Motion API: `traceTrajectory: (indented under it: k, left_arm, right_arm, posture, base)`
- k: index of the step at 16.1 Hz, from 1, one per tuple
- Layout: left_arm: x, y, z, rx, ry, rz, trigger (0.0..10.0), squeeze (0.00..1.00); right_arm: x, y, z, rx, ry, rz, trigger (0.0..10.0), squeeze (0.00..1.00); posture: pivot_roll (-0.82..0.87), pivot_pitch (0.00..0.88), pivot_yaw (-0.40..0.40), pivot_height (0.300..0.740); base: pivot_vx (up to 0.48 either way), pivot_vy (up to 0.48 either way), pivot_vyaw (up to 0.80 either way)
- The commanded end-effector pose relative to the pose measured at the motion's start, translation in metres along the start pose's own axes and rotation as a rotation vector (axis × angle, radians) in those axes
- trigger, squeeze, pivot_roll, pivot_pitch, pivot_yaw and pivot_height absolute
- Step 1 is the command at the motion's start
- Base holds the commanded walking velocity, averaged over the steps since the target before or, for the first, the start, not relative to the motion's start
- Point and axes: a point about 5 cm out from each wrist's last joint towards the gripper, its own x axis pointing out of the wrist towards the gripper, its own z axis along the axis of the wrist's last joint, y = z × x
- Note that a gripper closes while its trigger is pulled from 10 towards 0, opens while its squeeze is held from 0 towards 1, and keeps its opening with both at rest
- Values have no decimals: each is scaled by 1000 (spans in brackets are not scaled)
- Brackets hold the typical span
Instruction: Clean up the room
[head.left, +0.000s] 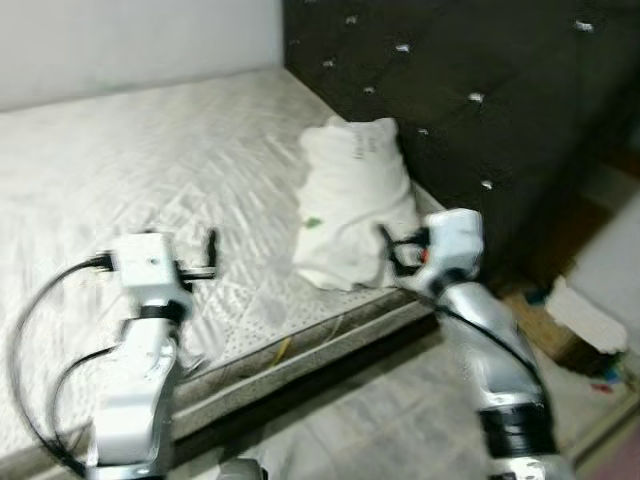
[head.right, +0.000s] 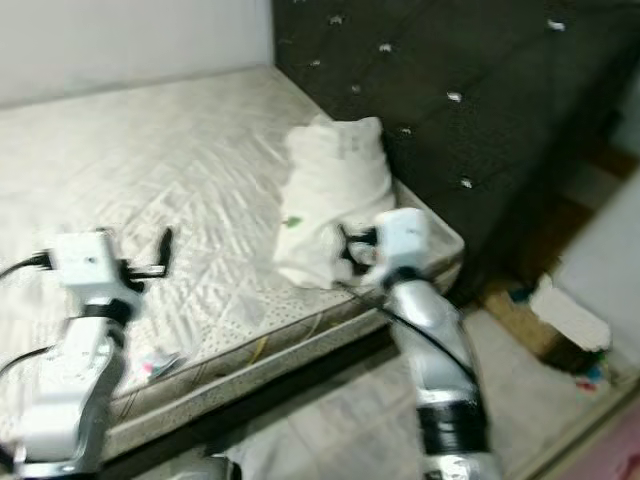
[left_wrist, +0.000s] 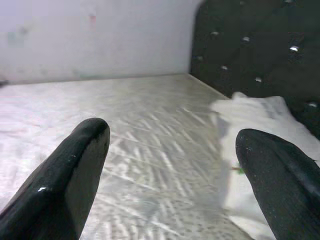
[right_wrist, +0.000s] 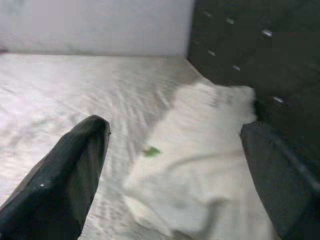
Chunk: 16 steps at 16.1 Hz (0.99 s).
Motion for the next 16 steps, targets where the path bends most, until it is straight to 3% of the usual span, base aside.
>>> traceTrajectory:
  k: [1,11,16]
  left_arm:
    - [-1,-7,0,-19,-6,-30,10000,0]
    - [-1,-8,2,-31,-27,-24,10000,0]
    - [-1,-10,4,-46,-45,-48,10000,0]
  right_arm:
    - [-4,-11,1,-14,0,-28,10000,0]
    - [-4,-10,0,-11,1,-14,10000,0]
    - [-3,-10,0,-1,-5,-13,10000,0]
  posture:
    - [50,0,-54,740]
    - [52,0,-59,740]
    - [48,0,-56,740]
  base:
    - [0,0,800]
    - [0,0,799]
    - [49,0,101]
